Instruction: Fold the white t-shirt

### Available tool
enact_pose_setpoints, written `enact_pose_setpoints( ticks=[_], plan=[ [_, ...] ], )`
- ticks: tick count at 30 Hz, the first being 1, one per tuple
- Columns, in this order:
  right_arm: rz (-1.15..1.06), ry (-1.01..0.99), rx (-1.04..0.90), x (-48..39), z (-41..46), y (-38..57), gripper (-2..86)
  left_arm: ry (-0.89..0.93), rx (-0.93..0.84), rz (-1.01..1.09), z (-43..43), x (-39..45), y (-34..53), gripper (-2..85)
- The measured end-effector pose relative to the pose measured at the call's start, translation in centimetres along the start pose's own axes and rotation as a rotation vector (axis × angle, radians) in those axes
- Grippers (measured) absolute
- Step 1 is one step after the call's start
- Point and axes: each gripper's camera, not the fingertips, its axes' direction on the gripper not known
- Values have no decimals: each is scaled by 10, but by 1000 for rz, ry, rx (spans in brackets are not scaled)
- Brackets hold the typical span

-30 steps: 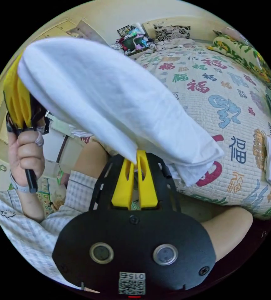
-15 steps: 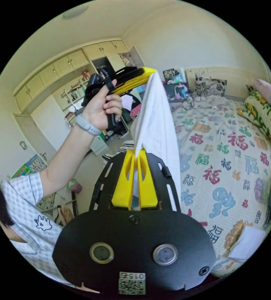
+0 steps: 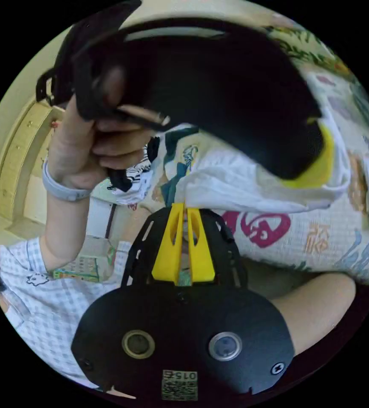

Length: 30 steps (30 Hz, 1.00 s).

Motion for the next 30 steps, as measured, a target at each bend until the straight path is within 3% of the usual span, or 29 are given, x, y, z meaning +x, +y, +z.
enact_pose_setpoints(
  ticks=[4, 6, 9, 12, 17, 19, 21, 30],
  plan=[
    [135, -162, -25, 47, -7, 40, -4, 191, 128, -153, 39, -37, 91, 68],
    [160, -145, -27, 54, -13, 41, -4, 227, 342, -302, 28, -55, 176, 72],
    [100, -138, -38, 47, -15, 17, -4, 89, 687, -635, -6, -76, 305, 76],
    [-18, -135, -88, 27, 0, -26, -1, -112, 901, -905, -31, -92, 403, 94],
    [-161, -135, -186, -21, 48, -115, 5, -168, 922, -1036, -31, -149, 434, 116],
    [-193, -149, -200, -39, 60, -140, 5, -117, 864, -1062, -19, -173, 429, 97],
    [-228, -153, -205, -58, 66, -160, 6, -92, 849, -1047, -8, -177, 428, 11],
    [-451, -37, -325, -143, 101, -250, 55, 265, 800, -738, 20, -88, 426, -9]
  ],
)
